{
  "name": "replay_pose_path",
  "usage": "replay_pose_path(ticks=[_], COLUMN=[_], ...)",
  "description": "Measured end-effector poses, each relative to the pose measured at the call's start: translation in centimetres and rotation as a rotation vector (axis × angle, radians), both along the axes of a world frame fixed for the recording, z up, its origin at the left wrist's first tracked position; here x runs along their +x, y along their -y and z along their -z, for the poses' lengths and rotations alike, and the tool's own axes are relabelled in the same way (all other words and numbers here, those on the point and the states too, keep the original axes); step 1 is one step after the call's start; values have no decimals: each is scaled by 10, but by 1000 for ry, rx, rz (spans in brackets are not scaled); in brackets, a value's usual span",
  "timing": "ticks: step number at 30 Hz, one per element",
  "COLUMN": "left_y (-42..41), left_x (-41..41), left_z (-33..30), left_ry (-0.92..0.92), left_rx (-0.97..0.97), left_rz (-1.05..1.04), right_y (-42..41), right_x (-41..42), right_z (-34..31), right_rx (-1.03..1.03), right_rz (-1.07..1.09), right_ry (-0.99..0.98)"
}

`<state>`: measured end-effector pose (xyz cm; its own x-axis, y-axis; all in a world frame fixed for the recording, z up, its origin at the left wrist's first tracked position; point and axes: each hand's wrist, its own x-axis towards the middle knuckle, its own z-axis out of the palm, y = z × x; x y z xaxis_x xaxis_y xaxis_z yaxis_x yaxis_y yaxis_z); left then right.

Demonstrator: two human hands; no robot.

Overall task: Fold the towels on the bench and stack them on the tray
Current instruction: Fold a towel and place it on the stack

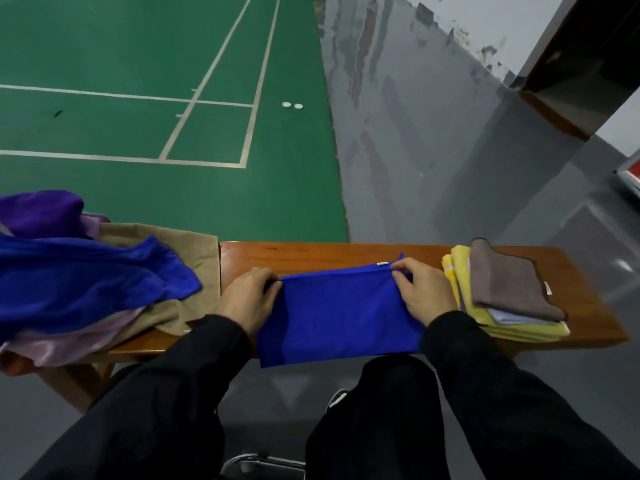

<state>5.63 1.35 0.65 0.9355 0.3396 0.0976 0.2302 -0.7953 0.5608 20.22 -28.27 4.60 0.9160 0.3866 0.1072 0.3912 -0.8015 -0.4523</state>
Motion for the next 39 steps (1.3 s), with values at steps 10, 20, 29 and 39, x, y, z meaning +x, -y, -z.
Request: replay_pose_path(ticks=[10, 20, 29, 39], left_y=[-8, -10, -12, 11], left_x=[24, 31, 32, 5], left_z=[24, 41, 40, 65], left_ry=[-120, -112, -133, -127], left_rx=[72, 130, 91, 252], left_rz=[-78, -128, -172, -122], right_y=[-28, -38, -35, -8], right_x=[49, 70, 77, 80], right_z=[36, 56, 61, 67], right_rx=[-150, -243, -94, -58], right_rz=[-20, -37, 14, 84], right_ry=[19, 93, 141, -84])
